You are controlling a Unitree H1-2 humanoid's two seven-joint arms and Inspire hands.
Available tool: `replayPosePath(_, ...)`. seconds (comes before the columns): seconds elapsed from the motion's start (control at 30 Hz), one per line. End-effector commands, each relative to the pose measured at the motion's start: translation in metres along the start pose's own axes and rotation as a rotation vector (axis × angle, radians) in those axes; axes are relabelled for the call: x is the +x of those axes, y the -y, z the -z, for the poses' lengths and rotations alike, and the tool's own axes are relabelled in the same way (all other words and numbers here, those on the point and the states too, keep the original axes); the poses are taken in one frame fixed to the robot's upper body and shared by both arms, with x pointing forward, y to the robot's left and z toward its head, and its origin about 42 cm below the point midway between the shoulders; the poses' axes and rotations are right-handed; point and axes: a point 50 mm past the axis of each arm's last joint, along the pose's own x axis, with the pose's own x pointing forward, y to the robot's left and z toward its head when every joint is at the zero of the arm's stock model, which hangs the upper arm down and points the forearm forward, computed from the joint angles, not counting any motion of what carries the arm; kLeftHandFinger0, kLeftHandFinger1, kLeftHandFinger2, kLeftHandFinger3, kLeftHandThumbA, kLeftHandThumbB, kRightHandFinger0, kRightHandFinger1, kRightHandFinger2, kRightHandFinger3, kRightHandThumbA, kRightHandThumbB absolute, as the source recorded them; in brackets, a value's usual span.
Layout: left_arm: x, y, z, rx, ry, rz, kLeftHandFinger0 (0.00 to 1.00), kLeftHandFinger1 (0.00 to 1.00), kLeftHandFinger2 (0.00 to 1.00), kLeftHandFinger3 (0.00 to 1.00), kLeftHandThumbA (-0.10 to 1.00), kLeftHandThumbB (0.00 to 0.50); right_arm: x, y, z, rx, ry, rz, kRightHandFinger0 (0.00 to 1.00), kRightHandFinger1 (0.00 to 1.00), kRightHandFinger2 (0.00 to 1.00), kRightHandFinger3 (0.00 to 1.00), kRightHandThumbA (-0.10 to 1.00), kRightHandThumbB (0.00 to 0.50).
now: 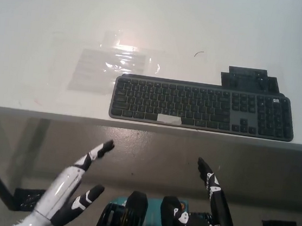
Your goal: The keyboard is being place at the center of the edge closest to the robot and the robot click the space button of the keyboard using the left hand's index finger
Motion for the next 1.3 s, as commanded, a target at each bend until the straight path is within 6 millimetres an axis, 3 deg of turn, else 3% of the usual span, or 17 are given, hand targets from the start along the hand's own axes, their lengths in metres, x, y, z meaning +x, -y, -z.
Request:
replayPosePath(0.0, 0.016, -0.032, -0.045, 0.315, 0.176, 0.023, 1.00, 1.00, 1.00, 1.00, 1.00, 0.449, 0.006, -0.002, -0.011, -0.004, 0.107, 0.008, 1.00, 1.00, 1.00, 1.00, 1.00, 0.350)
replayPosePath(0.1, 0.029, -0.042, -0.058, 0.379, 0.208, 0.018, 1.00, 1.00, 1.00, 1.00, 1.00, 0.463, 0.006, -0.001, -0.011, -0.004, 0.104, 0.009, 1.00, 1.00, 1.00, 1.00, 1.00, 0.359)
replayPosePath(0.13, 0.035, -0.043, -0.060, 0.381, 0.198, 0.026, 0.78, 0.92, 1.00, 1.00, 1.00, 0.481, 0.006, -0.002, -0.010, -0.005, 0.103, 0.008, 1.00, 1.00, 1.00, 1.00, 1.00, 0.358)
replayPosePath(0.17, 0.038, -0.043, -0.061, 0.384, 0.191, 0.033, 0.69, 0.84, 1.00, 1.00, 1.00, 0.494, 0.005, -0.002, -0.010, -0.007, 0.102, 0.007, 1.00, 1.00, 1.00, 1.00, 1.00, 0.358)
replayPosePath(0.2, 0.045, -0.043, -0.061, 0.398, 0.183, 0.048, 0.38, 0.57, 0.88, 1.00, 1.00, 0.500, 0.005, -0.003, -0.010, -0.009, 0.102, 0.005, 1.00, 1.00, 1.00, 1.00, 1.00, 0.356)
replayPosePath(0.23, 0.050, -0.042, -0.061, 0.396, 0.178, 0.050, 0.07, 0.22, 0.63, 1.00, 1.00, 0.500, 0.004, -0.003, -0.010, -0.008, 0.102, 0.004, 1.00, 1.00, 1.00, 1.00, 1.00, 0.354)
replayPosePath(0.27, 0.058, -0.039, -0.060, 0.392, 0.179, 0.048, 0.00, 0.01, 0.32, 1.00, 1.00, 0.500, 0.004, -0.003, -0.011, -0.007, 0.104, 0.004, 1.00, 1.00, 1.00, 1.00, 1.00, 0.354)
replayPosePath(0.3, 0.064, -0.037, -0.059, 0.397, 0.179, 0.046, 0.00, 0.00, 0.08, 1.00, 1.00, 0.490, 0.005, -0.002, -0.011, -0.008, 0.105, 0.004, 1.00, 1.00, 1.00, 1.00, 1.00, 0.354)
replayPosePath(0.33, 0.072, -0.033, -0.057, 0.404, 0.185, 0.039, 0.00, 0.00, 0.01, 1.00, 1.00, 0.477, 0.005, -0.002, -0.011, -0.007, 0.105, 0.004, 1.00, 1.00, 1.00, 1.00, 1.00, 0.358)
replayPosePath(0.37, 0.074, -0.032, -0.057, 0.406, 0.187, 0.036, 0.00, 0.02, 0.03, 1.00, 1.00, 0.449, 0.004, -0.002, -0.011, -0.007, 0.104, 0.004, 1.00, 1.00, 1.00, 1.00, 1.00, 0.358)
replayPosePath(0.4, 0.079, -0.029, -0.055, 0.410, 0.187, 0.032, 0.00, 0.00, 0.00, 1.00, 1.00, 0.476, 0.004, -0.002, -0.010, -0.004, 0.102, 0.004, 1.00, 1.00, 1.00, 1.00, 1.00, 0.359)
replayPosePath(0.53, 0.110, -0.017, -0.039, 0.416, 0.181, 0.026, 0.00, 0.00, 0.00, 1.00, 1.00, 0.422, 0.004, -0.002, -0.011, -0.018, 0.110, 0.009, 1.00, 1.00, 1.00, 1.00, 1.00, 0.358)
replayPosePath(0.7, 0.136, -0.006, -0.019, 0.408, 0.103, 0.053, 0.00, 0.00, 0.00, 1.00, 1.00, 0.416, 0.006, -0.002, -0.013, -0.010, 0.113, 0.005, 1.00, 1.00, 1.00, 1.00, 1.00, 0.350)
replayPosePath(0.8, 0.151, 0.003, -0.002, 0.392, 0.040, 0.095, 0.00, 0.00, 0.00, 1.00, 1.00, 0.382, 0.005, -0.001, -0.012, -0.010, 0.111, 0.004, 1.00, 1.00, 1.00, 1.00, 1.00, 0.346)
replayPosePath(0.9, 0.157, 0.009, 0.013, 0.386, 0.002, 0.124, 0.00, 0.00, 0.04, 1.00, 1.00, 0.350, 0.007, 0.000, -0.013, -0.012, 0.116, 0.004, 1.00, 1.00, 1.00, 1.00, 1.00, 0.346)
replayPosePath(1.27, 0.159, 0.022, 0.040, 0.383, -0.083, 0.195, 0.00, 0.00, 0.08, 1.00, 1.00, 0.359, 0.009, 0.000, -0.013, -0.003, 0.115, 0.003, 1.00, 1.00, 1.00, 1.00, 1.00, 0.360)
